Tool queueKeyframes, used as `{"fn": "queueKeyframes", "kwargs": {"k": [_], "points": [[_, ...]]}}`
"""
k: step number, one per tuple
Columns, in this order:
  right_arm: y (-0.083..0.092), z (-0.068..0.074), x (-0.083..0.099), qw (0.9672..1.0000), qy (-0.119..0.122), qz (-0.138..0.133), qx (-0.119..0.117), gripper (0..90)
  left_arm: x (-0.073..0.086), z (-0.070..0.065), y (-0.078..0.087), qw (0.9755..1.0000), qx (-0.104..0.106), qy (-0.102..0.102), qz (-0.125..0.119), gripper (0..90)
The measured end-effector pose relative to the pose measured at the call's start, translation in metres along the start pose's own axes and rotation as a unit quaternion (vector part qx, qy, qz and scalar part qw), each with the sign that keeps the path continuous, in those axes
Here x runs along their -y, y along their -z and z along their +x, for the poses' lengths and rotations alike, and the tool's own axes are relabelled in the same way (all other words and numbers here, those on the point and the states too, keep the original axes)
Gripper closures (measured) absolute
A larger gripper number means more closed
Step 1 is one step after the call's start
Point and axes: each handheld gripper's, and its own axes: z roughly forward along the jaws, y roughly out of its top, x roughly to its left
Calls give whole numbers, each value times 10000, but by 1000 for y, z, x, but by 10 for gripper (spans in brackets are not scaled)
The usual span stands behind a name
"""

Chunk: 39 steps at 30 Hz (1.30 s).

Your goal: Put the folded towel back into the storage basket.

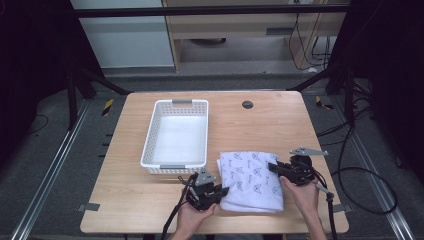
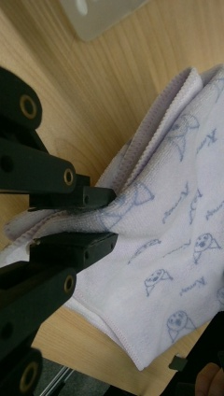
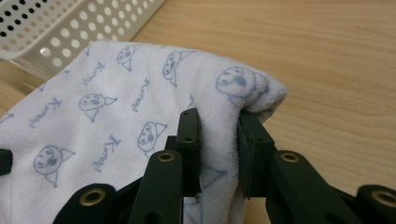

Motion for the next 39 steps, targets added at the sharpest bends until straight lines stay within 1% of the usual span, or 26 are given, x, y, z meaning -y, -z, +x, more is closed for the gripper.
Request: {"fn": "queueKeyframes", "kwargs": {"k": [6, 7, 8, 9, 10, 12, 15, 17, 20, 22, 25, 27, 33, 35, 39], "points": [[12, 9, -8, 9994, 33, -345, -60, 732, -10, 0, 17, 9997, -14, -45, -250, 776], [14, 10, -10, 9991, 54, -406, -64, 732, -10, 0, 17, 9997, -14, -45, -250, 777], [15, 12, -11, 9989, 39, -466, -81, 732, -14, 0, 23, 9995, -30, -89, -317, 777], [15, 12, -11, 9989, 39, -466, -81, 732, -14, 0, 23, 9995, -30, -89, -317, 778], [16, 13, -12, 9986, 57, -524, -99, 731, -16, 1, 27, 9992, -56, -96, -388, 778], [18, 17, -14, 9980, 76, -618, -127, 732, -18, 1, 31, 9989, -123, -168, -424, 780], [19, 23, -19, 9971, 152, -735, -126, 732, -21, 3, 36, 9986, -149, -167, -488, 781], [20, 24, -20, 9969, 181, -759, -115, 732, -22, 4, 39, 9984, -150, -155, -519, 781], [19, 29, -24, 9961, 209, -855, -96, 732, -25, 6, 43, 9980, -197, -176, -566, 782], [16, 34, -28, 9958, 296, -860, -82, 733, -28, 8, 46, 9978, -221, -172, -594, 785], [14, 37, -31, 9957, 336, -863, -93, 733, -32, 11, 53, 9973, -231, -133, -681, 787], [14, 41, -36, 9952, 359, -900, -113, 734, -34, 12, 58, 9969, -251, -152, -729, 789], [19, 53, -53, 9920, 425, -1179, -169, 736, -42, 16, 72, 9952, -299, -180, -909, 791], [19, 57, -59, 9910, 449, -1247, -177, 736, -46, 19, 78, 9943, -326, -169, -1003, 791], [18, 65, -70, 9892, 434, -1377, -257, 736, -50, 26, 89, 9929, -382, -133, -1117, 792]]}}
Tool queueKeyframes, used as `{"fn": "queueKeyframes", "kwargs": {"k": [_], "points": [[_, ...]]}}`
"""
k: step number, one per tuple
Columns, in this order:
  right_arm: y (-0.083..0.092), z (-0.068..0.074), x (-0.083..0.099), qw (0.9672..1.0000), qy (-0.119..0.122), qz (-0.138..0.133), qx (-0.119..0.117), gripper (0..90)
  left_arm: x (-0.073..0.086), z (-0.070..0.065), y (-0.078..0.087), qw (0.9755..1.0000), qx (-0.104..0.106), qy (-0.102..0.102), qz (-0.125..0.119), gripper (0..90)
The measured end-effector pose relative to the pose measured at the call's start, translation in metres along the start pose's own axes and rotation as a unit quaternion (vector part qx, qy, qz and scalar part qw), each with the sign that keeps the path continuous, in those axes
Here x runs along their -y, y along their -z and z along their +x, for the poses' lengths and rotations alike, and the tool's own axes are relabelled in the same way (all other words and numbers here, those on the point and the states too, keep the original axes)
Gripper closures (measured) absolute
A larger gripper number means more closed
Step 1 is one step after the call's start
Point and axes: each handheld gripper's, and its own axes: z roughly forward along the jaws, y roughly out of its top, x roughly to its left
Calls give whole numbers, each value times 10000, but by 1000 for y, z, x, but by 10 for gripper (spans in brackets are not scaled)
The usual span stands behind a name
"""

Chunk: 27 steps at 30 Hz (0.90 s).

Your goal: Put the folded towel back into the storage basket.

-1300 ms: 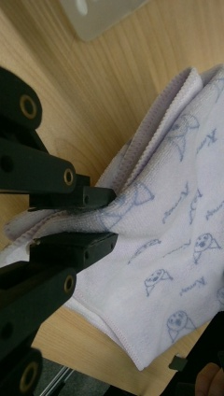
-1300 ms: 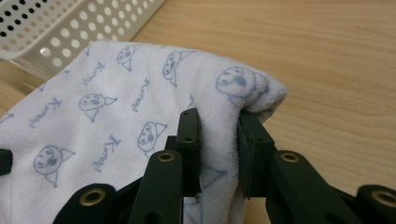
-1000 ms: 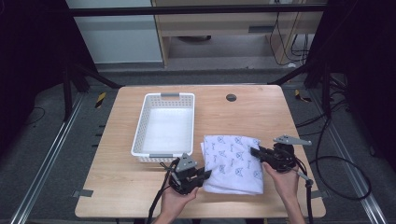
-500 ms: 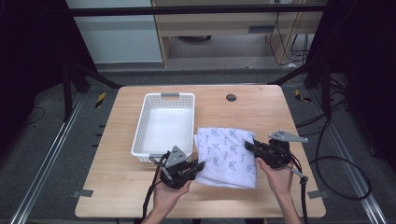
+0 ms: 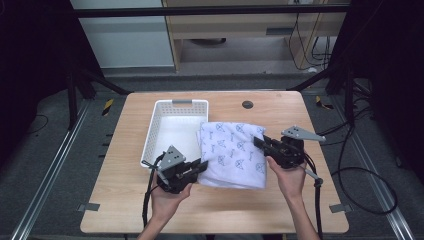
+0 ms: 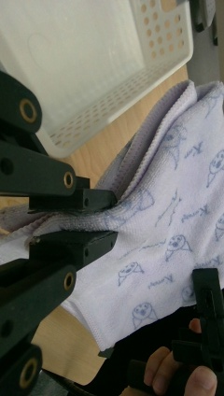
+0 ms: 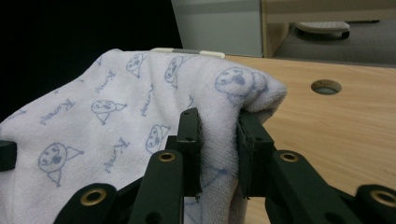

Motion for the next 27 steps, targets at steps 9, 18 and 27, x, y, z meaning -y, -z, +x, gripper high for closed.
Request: {"fn": "queueKeyframes", "kwargs": {"k": [9, 18, 27], "points": [[-16, 18, -17, 9998, 81, -145, -93, 737, -11, 17, 20, 9996, -223, 47, -142, 793], [-37, 31, -27, 9996, 88, -213, -145, 736, -14, 33, 29, 9985, -482, 132, -223, 794], [-59, 43, -36, 9993, 73, -302, -197, 736, -18, 55, 42, 9960, -766, 263, -387, 796]]}}
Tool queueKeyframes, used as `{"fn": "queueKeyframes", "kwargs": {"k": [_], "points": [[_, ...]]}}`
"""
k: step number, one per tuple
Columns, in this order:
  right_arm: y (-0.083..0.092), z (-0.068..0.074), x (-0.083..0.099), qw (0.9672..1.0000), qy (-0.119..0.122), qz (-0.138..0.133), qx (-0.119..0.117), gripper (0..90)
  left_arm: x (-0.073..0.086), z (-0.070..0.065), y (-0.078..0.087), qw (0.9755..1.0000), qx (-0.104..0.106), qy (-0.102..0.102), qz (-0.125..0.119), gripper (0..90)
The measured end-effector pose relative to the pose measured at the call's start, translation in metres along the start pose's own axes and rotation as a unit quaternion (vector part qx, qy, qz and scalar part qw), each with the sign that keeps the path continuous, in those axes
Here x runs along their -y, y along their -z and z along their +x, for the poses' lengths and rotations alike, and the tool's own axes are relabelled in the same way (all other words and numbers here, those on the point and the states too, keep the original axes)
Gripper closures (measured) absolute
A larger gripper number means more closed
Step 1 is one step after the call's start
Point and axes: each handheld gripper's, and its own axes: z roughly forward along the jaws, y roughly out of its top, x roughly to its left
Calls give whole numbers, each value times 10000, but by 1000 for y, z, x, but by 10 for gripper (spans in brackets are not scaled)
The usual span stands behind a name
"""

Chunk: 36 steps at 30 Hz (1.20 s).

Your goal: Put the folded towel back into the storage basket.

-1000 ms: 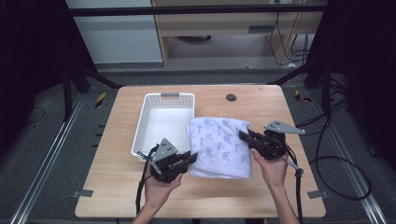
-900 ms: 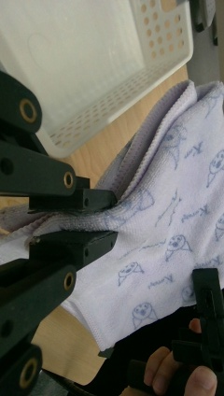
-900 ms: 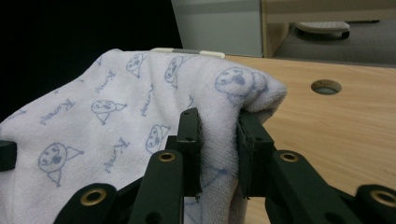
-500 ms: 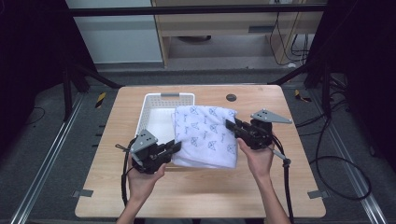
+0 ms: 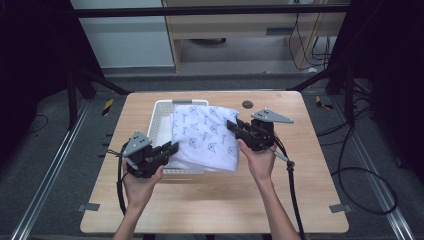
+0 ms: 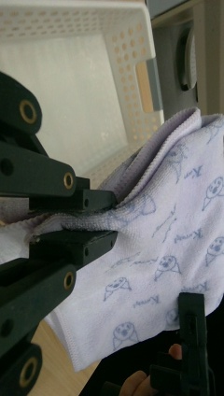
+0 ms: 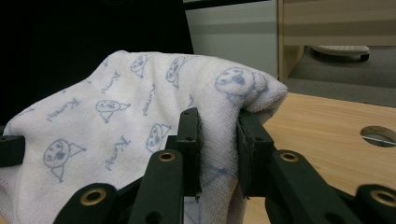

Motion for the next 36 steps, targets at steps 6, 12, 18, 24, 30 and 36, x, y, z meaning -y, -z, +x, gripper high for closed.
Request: {"fn": "queueKeyframes", "kwargs": {"k": [6, 12, 18, 24, 30, 36], "points": [[-16, 9, -5, 10000, 37, -6, -45, 736, -1, 13, 4, 9998, -153, 80, -54, 798], [-32, 16, -12, 9999, 16, -40, -111, 736, -2, 30, 8, 9993, -276, 219, -97, 798], [-50, 24, -17, 9999, 31, -24, -127, 736, -1, 46, 10, 9985, -423, 330, -109, 799], [-68, 32, -19, 9999, 72, 16, -148, 735, 0, 58, 12, 9972, -649, 363, -122, 799], [-86, 37, -19, 9998, 99, 25, -162, 736, 2, 70, 10, 9957, -825, 417, -98, 800], [-104, 38, -13, 9997, 116, 151, -130, 735, 9, 81, 2, 9947, -905, 491, 27, 800]]}}
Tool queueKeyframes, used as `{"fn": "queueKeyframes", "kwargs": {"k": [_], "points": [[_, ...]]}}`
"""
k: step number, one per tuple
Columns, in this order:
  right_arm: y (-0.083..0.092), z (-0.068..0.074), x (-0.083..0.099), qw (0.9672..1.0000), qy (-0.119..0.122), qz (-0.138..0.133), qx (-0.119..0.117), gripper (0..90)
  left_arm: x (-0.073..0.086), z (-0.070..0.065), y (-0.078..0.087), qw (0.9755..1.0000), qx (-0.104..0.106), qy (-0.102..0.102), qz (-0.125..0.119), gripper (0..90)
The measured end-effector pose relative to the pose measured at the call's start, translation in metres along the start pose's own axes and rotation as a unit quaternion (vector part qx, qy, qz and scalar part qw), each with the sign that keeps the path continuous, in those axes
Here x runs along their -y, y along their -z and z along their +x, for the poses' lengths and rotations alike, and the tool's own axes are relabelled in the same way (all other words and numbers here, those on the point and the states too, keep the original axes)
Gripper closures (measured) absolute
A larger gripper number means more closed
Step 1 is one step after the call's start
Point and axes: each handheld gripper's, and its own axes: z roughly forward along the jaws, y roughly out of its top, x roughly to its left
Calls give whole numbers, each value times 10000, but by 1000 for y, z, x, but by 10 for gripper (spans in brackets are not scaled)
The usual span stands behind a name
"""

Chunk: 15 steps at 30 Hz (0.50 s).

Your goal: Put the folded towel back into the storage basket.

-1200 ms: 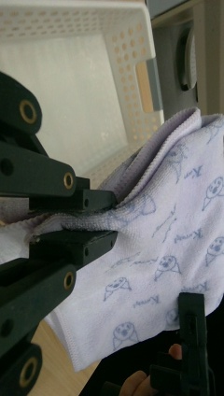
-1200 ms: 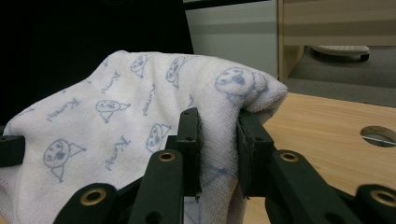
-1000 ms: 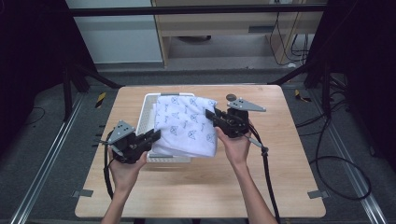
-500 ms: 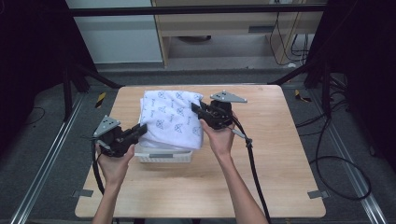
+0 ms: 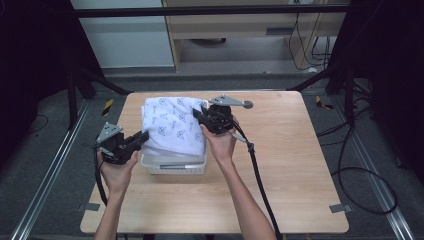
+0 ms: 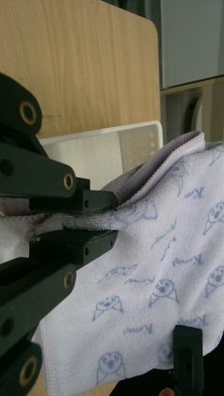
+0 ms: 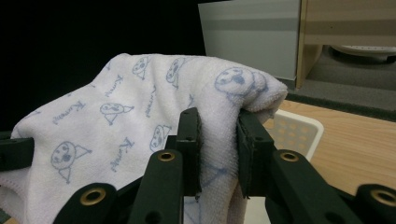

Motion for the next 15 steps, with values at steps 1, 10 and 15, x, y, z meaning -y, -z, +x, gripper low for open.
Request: {"fn": "queueKeyframes", "kwargs": {"k": [1, 10, 15], "points": [[-2, 0, 1, 10000, 7, 11, 8, 735, 1, 1, -1, 10000, -9, 11, 14, 800], [-18, -4, 8, 9999, 33, 122, 78, 735, 7, 9, -12, 9999, -58, 46, 144, 800], [-26, -4, 13, 9996, 79, 233, 144, 734, 11, 13, -18, 9997, -85, 77, 237, 800]]}}
